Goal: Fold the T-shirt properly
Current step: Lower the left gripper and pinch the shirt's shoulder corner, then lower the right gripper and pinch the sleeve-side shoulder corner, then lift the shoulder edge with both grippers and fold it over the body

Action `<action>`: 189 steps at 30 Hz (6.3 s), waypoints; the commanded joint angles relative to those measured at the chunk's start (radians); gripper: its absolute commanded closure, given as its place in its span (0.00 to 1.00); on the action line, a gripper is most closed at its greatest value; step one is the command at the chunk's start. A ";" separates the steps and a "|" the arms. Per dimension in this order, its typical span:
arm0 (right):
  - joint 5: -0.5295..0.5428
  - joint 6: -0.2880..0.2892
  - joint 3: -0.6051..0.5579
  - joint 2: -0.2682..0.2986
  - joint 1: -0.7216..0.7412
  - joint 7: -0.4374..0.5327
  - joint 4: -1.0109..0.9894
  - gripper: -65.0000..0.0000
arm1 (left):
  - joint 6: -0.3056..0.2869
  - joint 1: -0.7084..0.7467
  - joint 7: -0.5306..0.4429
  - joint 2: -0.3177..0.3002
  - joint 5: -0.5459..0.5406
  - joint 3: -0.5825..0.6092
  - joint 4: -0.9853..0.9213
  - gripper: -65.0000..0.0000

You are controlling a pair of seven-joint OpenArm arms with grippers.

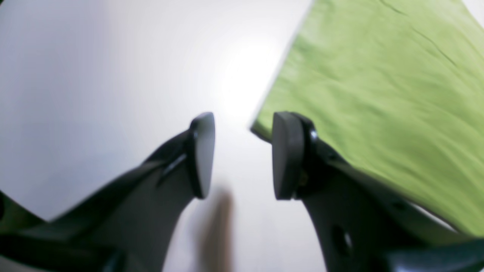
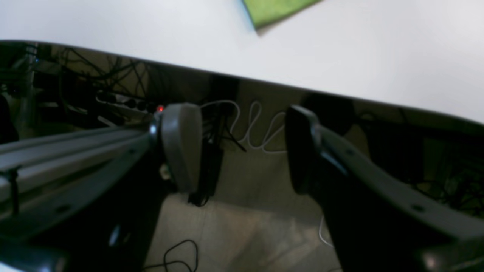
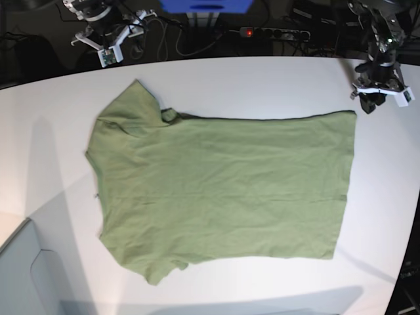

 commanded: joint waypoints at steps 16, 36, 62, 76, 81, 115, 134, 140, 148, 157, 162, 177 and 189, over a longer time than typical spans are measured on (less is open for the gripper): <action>0.003 0.005 0.001 -0.003 -0.007 0.019 0.013 0.48 | -0.005 -0.146 -0.028 -0.048 -0.002 0.114 -0.188 0.62; 0.005 -0.001 -0.004 -0.041 0.027 0.025 0.018 0.47 | -0.005 -0.153 -0.022 -0.045 -0.002 0.122 -0.222 0.93; -0.009 -0.001 -0.068 -0.018 0.298 0.027 -0.146 0.41 | -0.005 -0.143 -0.021 -0.045 -0.002 0.122 -0.216 1.00; -0.159 0.001 -0.075 -0.027 0.308 0.027 -0.178 0.41 | -0.005 -0.143 -0.021 -0.040 -0.002 0.122 -0.219 1.00; -0.162 0.004 -0.076 -0.046 0.321 0.028 -0.243 0.41 | -0.005 -0.143 -0.021 -0.040 -0.002 0.122 -0.219 1.00; -0.167 0.007 -0.067 -0.041 0.266 0.019 -0.054 1.00 | -0.005 -0.106 -0.019 -0.045 -0.002 0.094 -0.135 1.00; -0.167 0.007 -0.042 0.032 0.185 0.028 -0.031 1.00 | -0.003 0.019 -0.024 -0.040 -0.011 0.089 -0.007 1.00; -0.167 0.007 -0.049 0.028 0.278 0.021 -0.014 1.00 | -0.003 0.006 -0.027 -0.045 -0.010 0.089 -0.007 1.00; -0.166 0.067 -0.045 0.025 0.420 0.019 -0.025 1.00 | -0.003 -0.107 -0.021 -0.046 0.000 0.089 -0.021 1.00; -0.166 0.083 -0.049 0.025 0.541 0.019 -0.100 1.00 | -0.003 -0.163 -0.022 -0.046 0.000 0.092 -0.024 1.00; -0.166 0.085 -0.049 0.029 0.624 0.019 -0.159 1.00 | -0.003 -0.219 -0.019 -0.046 0.000 0.092 -0.090 1.00; -0.166 0.223 -0.047 0.025 0.802 0.019 -0.307 1.00 | -0.003 -0.301 -0.019 -0.048 0.000 0.099 -0.144 1.00; -0.161 0.226 -0.047 0.023 0.842 0.024 -0.367 1.00 | -0.003 -0.318 -0.019 -0.048 0.000 0.100 -0.144 1.00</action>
